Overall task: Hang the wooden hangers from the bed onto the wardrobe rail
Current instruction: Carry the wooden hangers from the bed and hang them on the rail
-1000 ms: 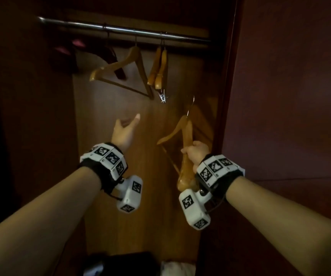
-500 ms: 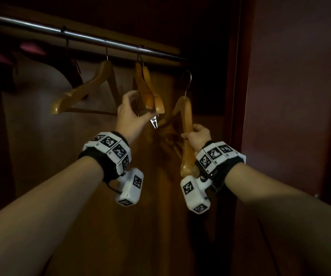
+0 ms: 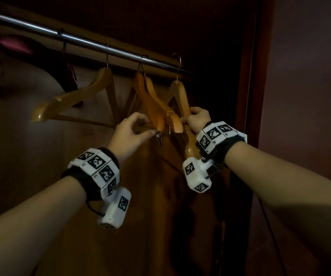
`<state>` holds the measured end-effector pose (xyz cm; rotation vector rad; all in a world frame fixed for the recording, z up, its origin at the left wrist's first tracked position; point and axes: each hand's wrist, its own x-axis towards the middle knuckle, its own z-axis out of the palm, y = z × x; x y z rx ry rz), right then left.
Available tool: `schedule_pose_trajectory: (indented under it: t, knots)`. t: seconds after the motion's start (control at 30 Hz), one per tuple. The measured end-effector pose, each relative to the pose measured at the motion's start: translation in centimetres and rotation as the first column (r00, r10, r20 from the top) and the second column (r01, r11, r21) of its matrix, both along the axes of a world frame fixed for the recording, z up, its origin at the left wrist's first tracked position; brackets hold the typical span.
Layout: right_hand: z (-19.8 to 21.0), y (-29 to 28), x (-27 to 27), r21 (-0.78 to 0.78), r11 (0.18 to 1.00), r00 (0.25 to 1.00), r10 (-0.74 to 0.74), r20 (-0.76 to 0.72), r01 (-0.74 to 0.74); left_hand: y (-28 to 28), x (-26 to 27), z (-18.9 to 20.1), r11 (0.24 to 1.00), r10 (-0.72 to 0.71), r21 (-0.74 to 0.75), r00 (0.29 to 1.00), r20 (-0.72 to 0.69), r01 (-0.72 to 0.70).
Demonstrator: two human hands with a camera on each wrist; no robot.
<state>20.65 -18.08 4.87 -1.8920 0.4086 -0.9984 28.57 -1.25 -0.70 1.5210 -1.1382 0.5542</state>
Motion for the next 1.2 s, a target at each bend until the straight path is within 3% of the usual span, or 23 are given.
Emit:
schedule_pose_trajectory:
  t: [0.37,0.53,0.9,1.07,1.2]
  knots:
    - [1.8,0.5,1.9,-0.024,1.0,0.999,-0.008,-0.047,0.007,0.8,0.9,-0.5,1.0,0.016,-0.01,0.999,0.039,-0.016]
    - [2.5,1.1,1.6,-0.057,0.998,0.994,-0.019,-0.105,0.013,0.9,0.5,-0.3,0.996,-0.012,-0.083,0.995,0.1,0.02]
    - [1.6,2.4,0.6,-0.075,0.997,0.989,-0.043,-0.144,0.032,2.1,-0.2,-1.4,0.998,-0.053,-0.022,0.998,-0.044,0.052]
    - [-0.9,2.2,-1.8,-0.022,0.996,0.995,-0.085,0.053,0.086,1.3,-2.4,-2.9,0.983,-0.074,-0.178,0.975,-0.21,0.036]
    - [-1.8,2.3,-5.3,-0.04,0.995,0.991,-0.085,0.1,0.089,-0.9,-4.6,-3.8,0.935,-0.105,-0.354,0.957,-0.27,0.003]
